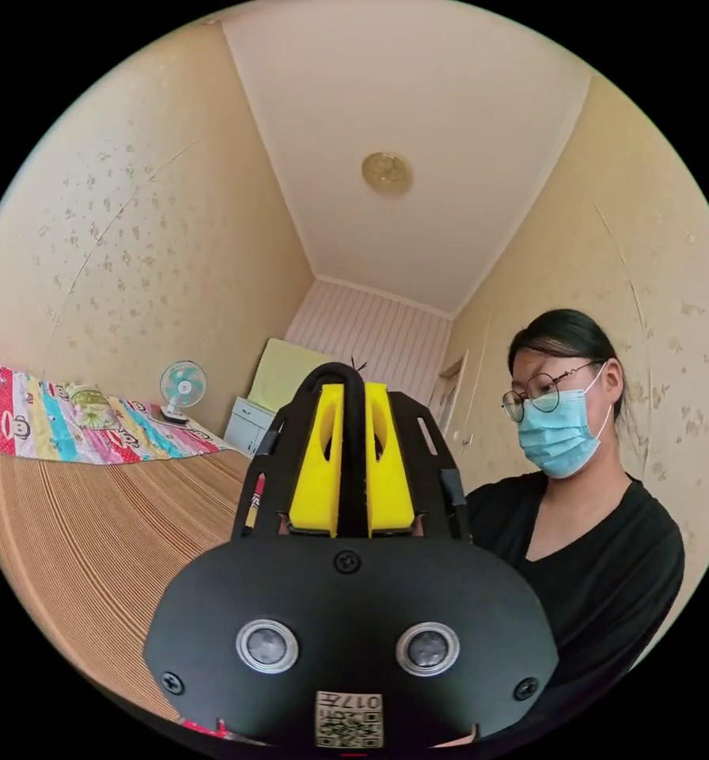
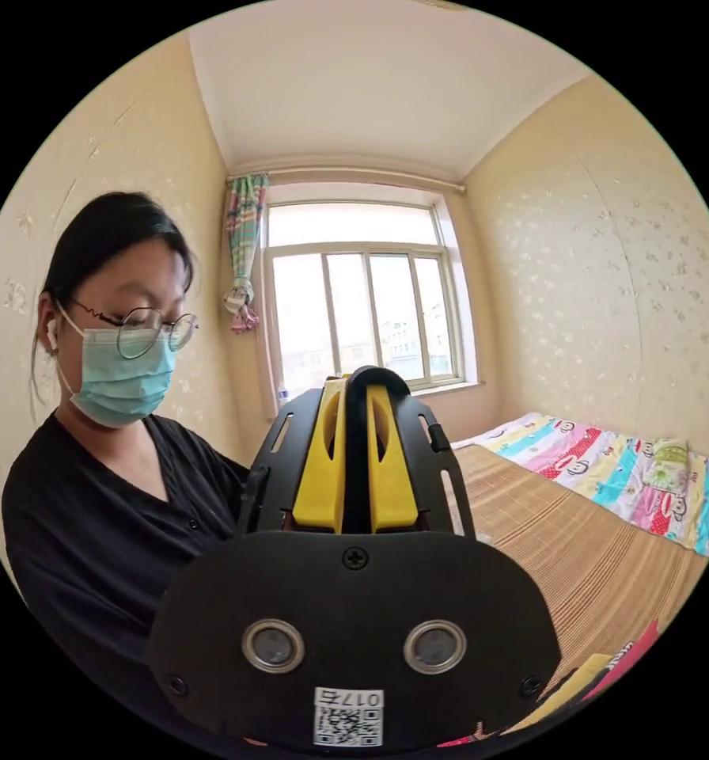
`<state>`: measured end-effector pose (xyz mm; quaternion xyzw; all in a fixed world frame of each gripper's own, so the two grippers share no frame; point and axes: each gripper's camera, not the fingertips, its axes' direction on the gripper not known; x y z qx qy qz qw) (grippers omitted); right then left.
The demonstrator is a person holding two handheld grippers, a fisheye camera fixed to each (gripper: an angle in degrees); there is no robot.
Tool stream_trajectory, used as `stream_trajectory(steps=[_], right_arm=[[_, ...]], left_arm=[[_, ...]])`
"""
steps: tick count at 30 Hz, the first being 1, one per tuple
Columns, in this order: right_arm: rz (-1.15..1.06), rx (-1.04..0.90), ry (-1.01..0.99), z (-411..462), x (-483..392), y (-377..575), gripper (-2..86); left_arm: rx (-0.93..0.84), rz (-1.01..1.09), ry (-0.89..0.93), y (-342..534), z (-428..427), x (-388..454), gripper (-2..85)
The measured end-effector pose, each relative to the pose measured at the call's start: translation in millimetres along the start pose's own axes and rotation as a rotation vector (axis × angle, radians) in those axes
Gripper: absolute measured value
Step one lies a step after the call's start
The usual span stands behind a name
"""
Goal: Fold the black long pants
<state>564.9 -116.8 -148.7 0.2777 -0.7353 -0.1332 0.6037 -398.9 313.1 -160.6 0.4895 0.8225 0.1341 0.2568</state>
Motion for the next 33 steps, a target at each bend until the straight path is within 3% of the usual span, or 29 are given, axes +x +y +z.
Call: stream_trajectory(steps=[5,8,12,16,20,24,26,29,33], right_arm=[[0.225,-0.205,0.245,56.4,109.6,7.7,3.3],[0.36,-0.345,0.49,111.6,182.7,19.0,2.4],[0.311,-0.495,0.661,172.4,217.2,58.9,1.9],[0.397,-0.496,0.529,167.0,222.1,152.5,1.8],[0.49,-0.559,0.283,144.4,186.5,292.7,2.0],[0.725,-0.778,0.354,127.5,163.9,404.9,3.8],[0.808,-0.747,0.371,112.3,165.8,417.2,6.5],[0.845,-0.535,0.332,93.0,188.6,397.6,11.5],[0.831,-0.438,0.274,118.5,265.2,360.3,16.4]], left_arm=[[-0.077,-0.39,-0.131,-2.4,33.1,-128.6,5.0],[-0.163,-0.387,-0.302,-13.9,54.8,-177.9,4.9],[-0.301,-0.332,-0.523,14.6,80.5,-202.5,5.0],[-0.401,-0.294,-0.508,100.1,79.5,-200.9,5.1],[-0.484,-0.421,-0.389,234.7,61.6,-183.8,5.2],[-0.53,-0.646,-0.535,345.4,34.8,-161.2,6.0],[-0.459,-0.718,-0.532,366.0,14.6,-150.8,5.5],[-0.36,-0.734,-0.561,369.4,-9.5,-139.6,5.2],[-0.373,-0.658,-0.576,338.5,-15.7,-139.7,5.4]])
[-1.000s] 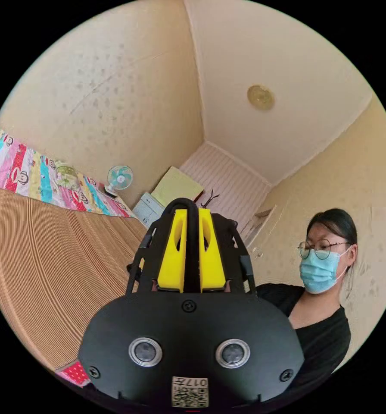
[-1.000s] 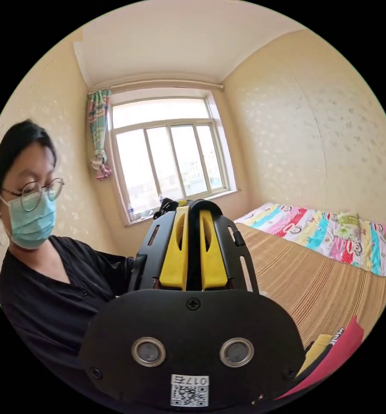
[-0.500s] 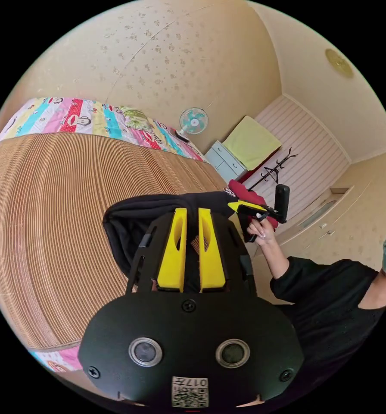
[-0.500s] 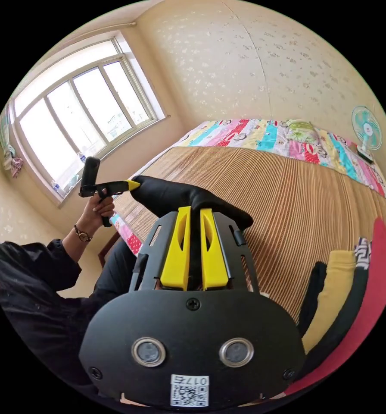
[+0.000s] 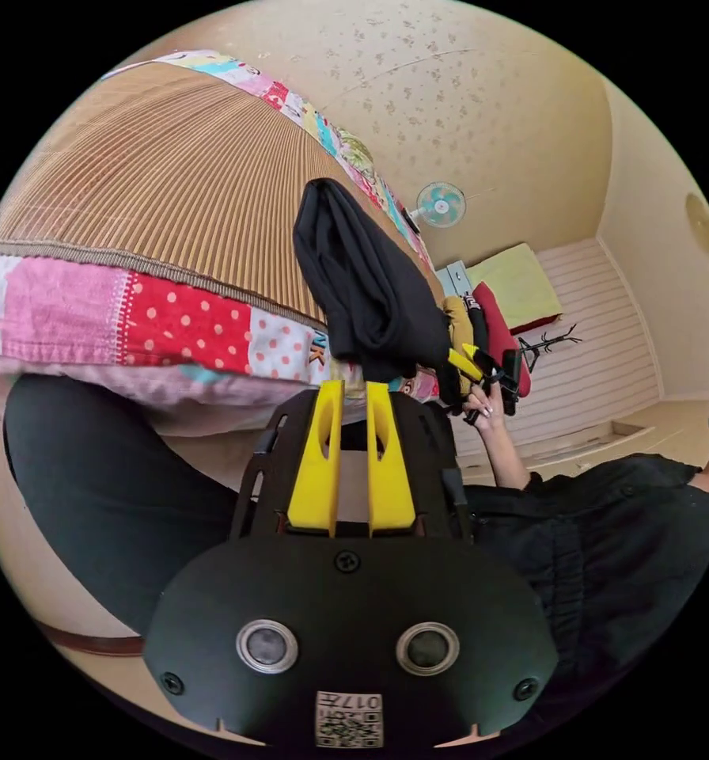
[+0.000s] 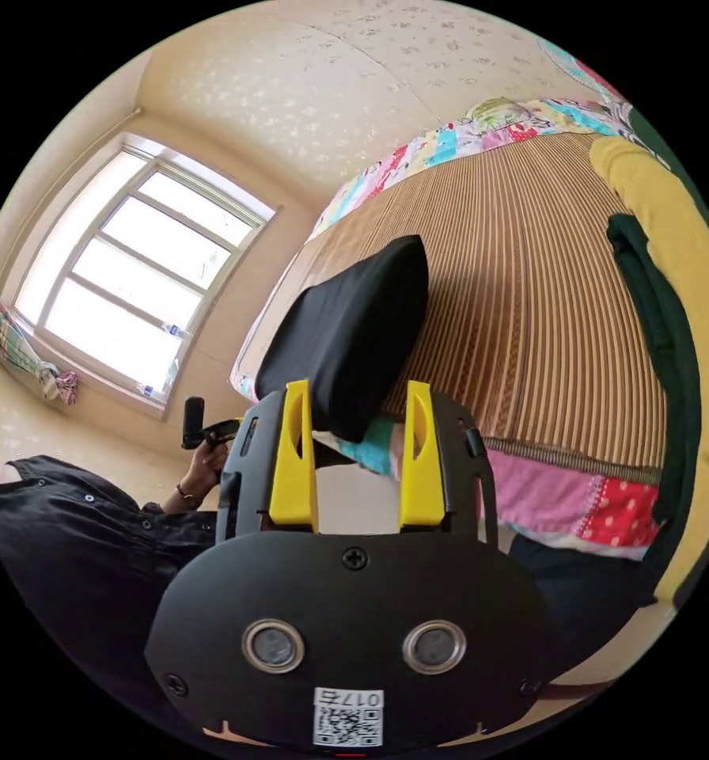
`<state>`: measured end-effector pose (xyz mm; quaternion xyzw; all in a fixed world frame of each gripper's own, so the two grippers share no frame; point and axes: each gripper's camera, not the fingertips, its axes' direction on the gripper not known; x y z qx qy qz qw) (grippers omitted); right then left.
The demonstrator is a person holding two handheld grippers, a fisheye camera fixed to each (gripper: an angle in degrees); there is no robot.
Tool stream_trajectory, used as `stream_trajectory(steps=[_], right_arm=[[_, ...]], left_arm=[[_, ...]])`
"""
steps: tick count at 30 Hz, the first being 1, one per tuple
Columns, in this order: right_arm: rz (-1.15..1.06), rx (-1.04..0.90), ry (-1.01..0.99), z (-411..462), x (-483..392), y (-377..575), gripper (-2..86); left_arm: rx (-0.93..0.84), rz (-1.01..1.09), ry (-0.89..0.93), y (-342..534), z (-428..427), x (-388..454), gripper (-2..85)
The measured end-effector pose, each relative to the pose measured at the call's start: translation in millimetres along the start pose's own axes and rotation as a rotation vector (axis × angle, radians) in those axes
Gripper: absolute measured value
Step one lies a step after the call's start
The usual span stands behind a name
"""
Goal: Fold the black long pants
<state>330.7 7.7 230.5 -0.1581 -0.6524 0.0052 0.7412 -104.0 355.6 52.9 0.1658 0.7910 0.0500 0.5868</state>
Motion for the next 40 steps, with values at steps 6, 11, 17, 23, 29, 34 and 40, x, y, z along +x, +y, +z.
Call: stream_trajectory(steps=[6,11,17,23,29,34,40], right_arm=[[0.023,-0.266,-0.011,123.7,17.6,-94.7,16.3],[-0.066,-0.28,0.081,196.8,-46.8,-140.2,14.9],[-0.136,-0.308,0.058,343.5,-158.7,-181.7,14.7],[-0.088,-0.394,-0.053,489.8,-273.1,-214.3,14.3],[-0.215,-0.464,-0.383,495.8,-302.5,-201.4,6.6],[-0.416,-0.431,-0.352,388.7,-245.3,-119.7,2.5],[-0.274,-0.418,-0.219,193.1,-120.4,-33.5,0.7]], left_arm=[[0.089,0.053,-0.028,2.5,-42.8,9.3,5.4],[0.237,-0.04,-0.05,52.4,-101.4,-19.1,5.1],[0.374,-0.198,-0.059,123.8,-160.9,-54.3,4.7],[0.465,-0.308,-0.126,174.7,-195.9,-58.4,4.4],[0.438,-0.306,-0.19,182.5,-198.8,-53.8,4.5],[0.356,-0.239,-0.249,153.9,-175.0,-47.6,4.5],[0.096,0.012,-0.44,75.2,-100.6,0.2,4.7]])
